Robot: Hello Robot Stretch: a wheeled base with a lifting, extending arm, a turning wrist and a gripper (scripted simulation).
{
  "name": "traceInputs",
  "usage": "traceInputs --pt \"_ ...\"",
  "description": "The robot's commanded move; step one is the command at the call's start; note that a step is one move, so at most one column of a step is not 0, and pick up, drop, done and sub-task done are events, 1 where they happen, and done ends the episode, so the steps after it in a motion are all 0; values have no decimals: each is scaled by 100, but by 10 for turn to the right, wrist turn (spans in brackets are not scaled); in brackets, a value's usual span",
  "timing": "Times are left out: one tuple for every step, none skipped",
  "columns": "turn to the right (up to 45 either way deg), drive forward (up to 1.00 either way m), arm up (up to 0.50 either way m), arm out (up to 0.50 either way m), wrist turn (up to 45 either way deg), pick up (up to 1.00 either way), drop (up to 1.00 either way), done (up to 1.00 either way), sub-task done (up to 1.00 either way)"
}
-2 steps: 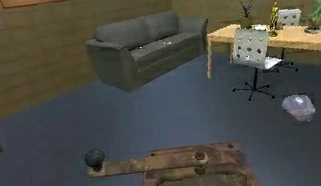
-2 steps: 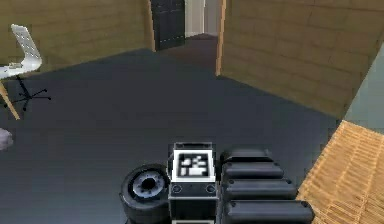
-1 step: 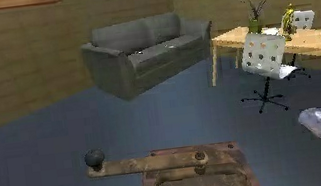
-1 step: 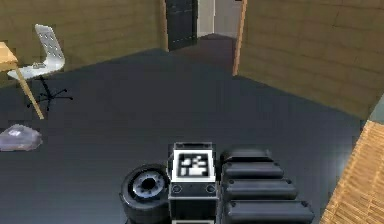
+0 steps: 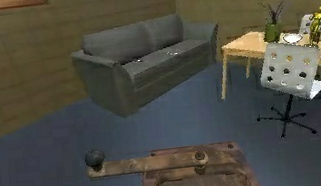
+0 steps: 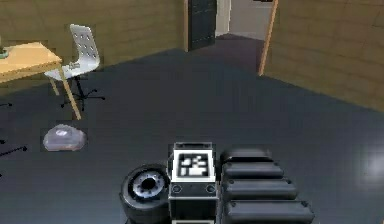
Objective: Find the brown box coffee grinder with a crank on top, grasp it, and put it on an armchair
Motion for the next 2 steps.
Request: traceInputs --pt "-420 0 0 0 0 0 0 0 0" --pt "0 100 0 0 0 0 0 0 0"
